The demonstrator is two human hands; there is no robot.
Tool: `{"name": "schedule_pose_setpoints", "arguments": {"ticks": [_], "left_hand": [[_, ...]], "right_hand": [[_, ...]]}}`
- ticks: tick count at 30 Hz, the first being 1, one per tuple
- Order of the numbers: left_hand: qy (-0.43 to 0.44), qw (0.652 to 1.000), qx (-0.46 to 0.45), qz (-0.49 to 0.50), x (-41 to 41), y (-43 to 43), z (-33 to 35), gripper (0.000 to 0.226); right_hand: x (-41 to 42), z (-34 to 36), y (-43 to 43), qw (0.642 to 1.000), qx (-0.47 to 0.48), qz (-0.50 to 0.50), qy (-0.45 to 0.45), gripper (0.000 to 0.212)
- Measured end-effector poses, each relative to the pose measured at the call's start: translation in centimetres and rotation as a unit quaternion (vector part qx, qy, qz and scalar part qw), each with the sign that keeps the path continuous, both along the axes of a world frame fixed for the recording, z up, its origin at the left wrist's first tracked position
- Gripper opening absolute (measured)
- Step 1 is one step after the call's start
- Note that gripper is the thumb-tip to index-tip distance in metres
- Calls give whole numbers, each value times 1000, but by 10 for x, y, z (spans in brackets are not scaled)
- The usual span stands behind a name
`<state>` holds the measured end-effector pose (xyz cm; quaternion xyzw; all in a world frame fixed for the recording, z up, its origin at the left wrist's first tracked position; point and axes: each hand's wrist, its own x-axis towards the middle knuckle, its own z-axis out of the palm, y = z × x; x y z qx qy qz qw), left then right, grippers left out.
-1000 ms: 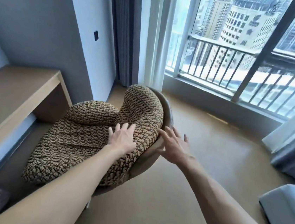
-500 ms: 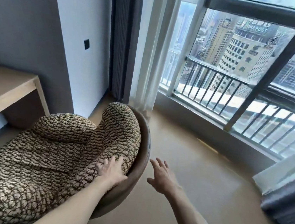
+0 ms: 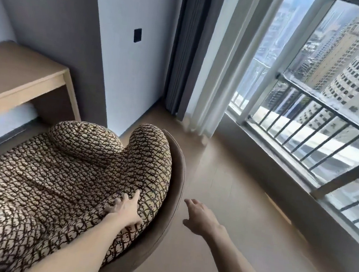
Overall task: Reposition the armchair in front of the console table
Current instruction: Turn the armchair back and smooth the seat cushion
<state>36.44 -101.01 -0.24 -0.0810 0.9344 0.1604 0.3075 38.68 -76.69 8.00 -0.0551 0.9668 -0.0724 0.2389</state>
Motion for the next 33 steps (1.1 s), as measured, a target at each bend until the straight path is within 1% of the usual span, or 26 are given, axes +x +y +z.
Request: {"name": "schedule_pose_setpoints", "arguments": {"ticks": [2, 4, 7, 10, 11, 12, 14, 16, 17, 19, 22, 24, 27, 30, 33], "left_hand": [[-16, 999, 12, 32, -9, 1, -12, 125], [-18, 996, 31, 81, -13, 3, -25, 129], [29, 990, 16, 135, -16, 10, -49, 133], [83, 984, -7, 156, -7, 22, -59, 124], [102, 980, -15, 169, -2, 27, -64, 121], [118, 977, -29, 176, 1, 30, -64, 117], [139, 974, -58, 172, 9, 35, -58, 110], [154, 969, -72, 179, 18, 42, -53, 101], [166, 963, -81, 195, 21, 48, -51, 96], [181, 952, -98, 226, 27, 62, -48, 86], [181, 935, -120, 282, 35, 83, -48, 76], [175, 926, -141, 303, 38, 94, -46, 72], [193, 913, -166, 319, 50, 104, -47, 66], [208, 901, -188, 331, 66, 110, -56, 67], [212, 894, -221, 326, 79, 112, -67, 76]], "right_hand": [[-37, -9, 2, 999, 9, 49, -5, 59], [-76, -23, 2, 994, 20, 105, -2, 52], [-139, -46, -4, 980, 16, 193, 45, 47], [-196, -70, -11, 957, -42, 251, 138, 54], [-216, -77, -15, 948, -58, 270, 155, 58], [-234, -83, -19, 939, -64, 295, 163, 62], [-261, -95, -23, 917, -53, 365, 150, 69], [-275, -105, -19, 886, -53, 439, 137, 64], [-280, -110, -16, 873, -63, 464, 139, 62], [-285, -117, -10, 861, -79, 485, 133, 63], [-275, -131, 7, 846, -99, 509, 122, 77], [-264, -138, 15, 837, -109, 520, 131, 87], [-242, -143, 17, 831, -114, 522, 152, 91], [-219, -149, 14, 829, -121, 516, 176, 89], [-204, -156, 9, 818, -109, 529, 200, 89]]}}
